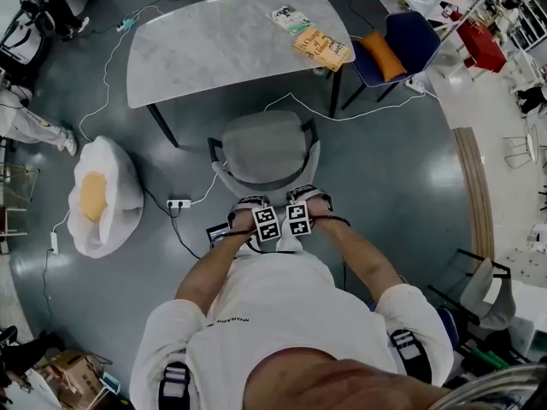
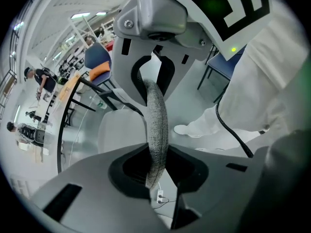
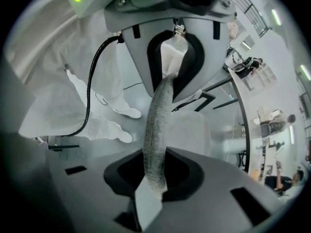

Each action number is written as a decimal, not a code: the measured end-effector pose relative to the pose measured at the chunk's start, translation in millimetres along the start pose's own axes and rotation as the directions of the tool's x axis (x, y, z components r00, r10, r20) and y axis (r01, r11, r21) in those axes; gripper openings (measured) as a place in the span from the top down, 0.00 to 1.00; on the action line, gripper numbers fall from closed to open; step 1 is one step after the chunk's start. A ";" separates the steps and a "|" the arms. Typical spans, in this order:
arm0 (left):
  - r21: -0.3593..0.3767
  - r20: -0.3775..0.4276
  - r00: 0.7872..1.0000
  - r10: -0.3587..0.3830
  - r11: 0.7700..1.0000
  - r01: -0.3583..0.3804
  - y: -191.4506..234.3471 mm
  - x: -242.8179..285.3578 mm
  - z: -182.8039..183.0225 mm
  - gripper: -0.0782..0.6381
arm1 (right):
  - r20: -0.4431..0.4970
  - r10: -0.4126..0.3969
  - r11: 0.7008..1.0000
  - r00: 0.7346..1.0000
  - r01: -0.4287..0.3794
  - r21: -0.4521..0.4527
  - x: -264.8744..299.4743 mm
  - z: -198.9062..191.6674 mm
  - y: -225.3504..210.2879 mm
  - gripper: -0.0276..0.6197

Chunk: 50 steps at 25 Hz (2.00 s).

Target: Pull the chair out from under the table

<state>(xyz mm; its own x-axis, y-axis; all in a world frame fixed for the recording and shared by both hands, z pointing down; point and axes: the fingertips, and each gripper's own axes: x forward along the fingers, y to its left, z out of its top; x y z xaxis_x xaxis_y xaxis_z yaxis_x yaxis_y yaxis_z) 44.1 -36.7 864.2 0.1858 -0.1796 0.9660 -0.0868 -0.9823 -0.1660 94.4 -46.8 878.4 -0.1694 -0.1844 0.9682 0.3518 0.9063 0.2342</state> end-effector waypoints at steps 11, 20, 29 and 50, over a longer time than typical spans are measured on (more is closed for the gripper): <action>-0.010 0.014 0.999 -0.053 0.999 0.053 -19.5 -4.0 1.3 0.79 | -0.003 0.049 0.999 0.999 -0.049 0.011 -3.9 6.0 18.9 0.83; -0.032 0.016 0.995 -0.103 0.994 0.104 -13.9 -11.7 1.6 0.77 | -0.025 0.076 0.997 0.997 -0.076 0.020 -9.2 5.8 12.1 0.80; -0.010 0.021 0.988 -0.153 0.988 0.153 -3.2 -37.1 0.9 0.77 | 0.021 0.145 0.985 0.989 -0.147 0.086 -47.0 12.7 -2.8 0.81; -0.618 0.454 0.823 0.342 0.786 0.014 146.0 -249.2 35.6 0.89 | 0.409 -0.467 0.579 0.784 -0.079 0.812 -243.5 53.9 -177.9 0.94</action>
<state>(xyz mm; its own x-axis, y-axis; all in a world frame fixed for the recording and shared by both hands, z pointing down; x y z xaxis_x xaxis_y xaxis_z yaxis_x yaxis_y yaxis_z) 20.1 -137.3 592.2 0.5675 -0.5078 0.6481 -0.6704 -0.7419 0.0057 23.5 -142.7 596.2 -0.6739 -0.4119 0.6134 -0.5300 0.8479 -0.0129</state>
